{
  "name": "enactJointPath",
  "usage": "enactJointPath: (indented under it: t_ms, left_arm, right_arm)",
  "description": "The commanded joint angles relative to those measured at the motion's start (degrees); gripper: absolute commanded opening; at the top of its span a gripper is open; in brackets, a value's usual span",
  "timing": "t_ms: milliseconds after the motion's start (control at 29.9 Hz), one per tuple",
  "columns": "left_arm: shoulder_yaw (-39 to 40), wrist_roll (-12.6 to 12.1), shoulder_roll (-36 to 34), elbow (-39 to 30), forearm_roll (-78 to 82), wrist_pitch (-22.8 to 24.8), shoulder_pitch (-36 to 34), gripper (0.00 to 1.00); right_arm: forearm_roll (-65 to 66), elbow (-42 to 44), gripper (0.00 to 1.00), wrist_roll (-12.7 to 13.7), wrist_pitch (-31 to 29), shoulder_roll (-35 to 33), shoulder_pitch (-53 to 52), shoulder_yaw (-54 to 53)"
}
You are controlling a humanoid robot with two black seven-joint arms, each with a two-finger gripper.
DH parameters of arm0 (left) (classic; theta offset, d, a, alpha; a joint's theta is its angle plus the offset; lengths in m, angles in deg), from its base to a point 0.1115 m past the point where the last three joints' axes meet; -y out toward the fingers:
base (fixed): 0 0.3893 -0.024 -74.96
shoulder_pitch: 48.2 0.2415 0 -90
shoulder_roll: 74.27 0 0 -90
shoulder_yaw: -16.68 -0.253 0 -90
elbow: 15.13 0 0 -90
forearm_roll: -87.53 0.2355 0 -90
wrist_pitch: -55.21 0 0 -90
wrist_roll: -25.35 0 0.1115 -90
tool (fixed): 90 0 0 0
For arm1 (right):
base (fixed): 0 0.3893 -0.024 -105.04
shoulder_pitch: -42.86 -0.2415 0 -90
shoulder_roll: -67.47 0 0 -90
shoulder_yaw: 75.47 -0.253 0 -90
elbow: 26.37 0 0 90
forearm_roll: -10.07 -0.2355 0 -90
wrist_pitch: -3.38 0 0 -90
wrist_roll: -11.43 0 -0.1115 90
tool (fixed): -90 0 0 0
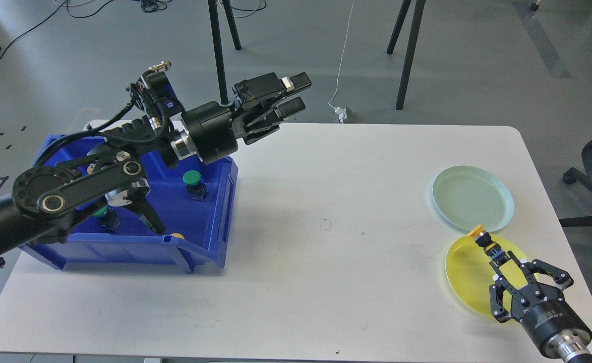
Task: Pass button and place on color plate
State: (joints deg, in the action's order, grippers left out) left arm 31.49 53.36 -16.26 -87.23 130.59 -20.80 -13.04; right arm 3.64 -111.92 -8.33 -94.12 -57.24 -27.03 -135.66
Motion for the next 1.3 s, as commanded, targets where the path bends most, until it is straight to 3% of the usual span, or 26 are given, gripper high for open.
enactJointPath:
  t_ms: [0, 100, 167, 301, 368, 401, 501, 635, 835, 1270]
  left_arm:
    - [-5.29, -0.01, -10.26, -3.13, 6.06, 0.78, -4.73, 0.68]
    - [-14.17, -0.01, -15.46, -2.87, 9.14, 1.75, -12.03, 0.68]
    - [-21.02, -0.01, -18.10, -1.38, 13.96, 1.75, -15.81, 0.68]
    - [-30.97, -0.01, -18.46, 6.60, 25.04, 1.49, -18.37, 0.68]
    - [-33.96, -0.01, -16.89, 11.70, 28.47, 1.13, -17.85, 0.68]
    - [-35.11, -0.01, -15.75, 13.81, 29.70, 1.13, -17.59, 0.68]
    - [-38.10, -0.01, -13.72, 19.62, 33.48, 1.22, -16.71, 0.68]
    - [-41.35, -0.01, -13.98, 21.39, 37.27, 1.40, -15.30, 0.68]
    - [-42.32, -0.01, -14.94, 23.41, 41.58, 1.57, -13.90, 0.68]
    - [-42.32, -0.01, -13.28, 29.29, 41.58, 1.49, -9.32, 0.66]
  right_arm:
    - [-0.61, 0.12, 0.00, -0.02, 0.12, -0.01, 2.22, -0.46]
    - [-1.40, 0.21, 0.01, -0.02, 0.12, 0.34, 2.31, -0.63]
    - [-2.19, 0.21, 0.12, -0.02, 0.12, 0.78, 2.48, -0.63]
    - [-3.59, 0.04, 0.47, -0.11, -0.40, 1.13, 2.48, -0.81]
    - [-3.77, -0.32, 0.77, -0.11, -0.84, 1.13, 2.48, -1.51]
    - [-3.77, -0.32, 1.00, -0.11, -1.37, 1.13, 2.48, -1.86]
    - [-3.86, -0.49, 1.00, -0.11, -5.05, 0.96, 2.66, -3.53]
    - [-3.86, -0.84, 1.00, 0.06, -8.40, 0.69, 2.66, -9.05]
    - [-3.86, -2.25, 1.00, 0.68, -9.99, 0.69, 1.61, -18.12]
    - [-3.86, -2.51, 1.00, 0.68, -10.52, 1.13, 0.46, -18.04]
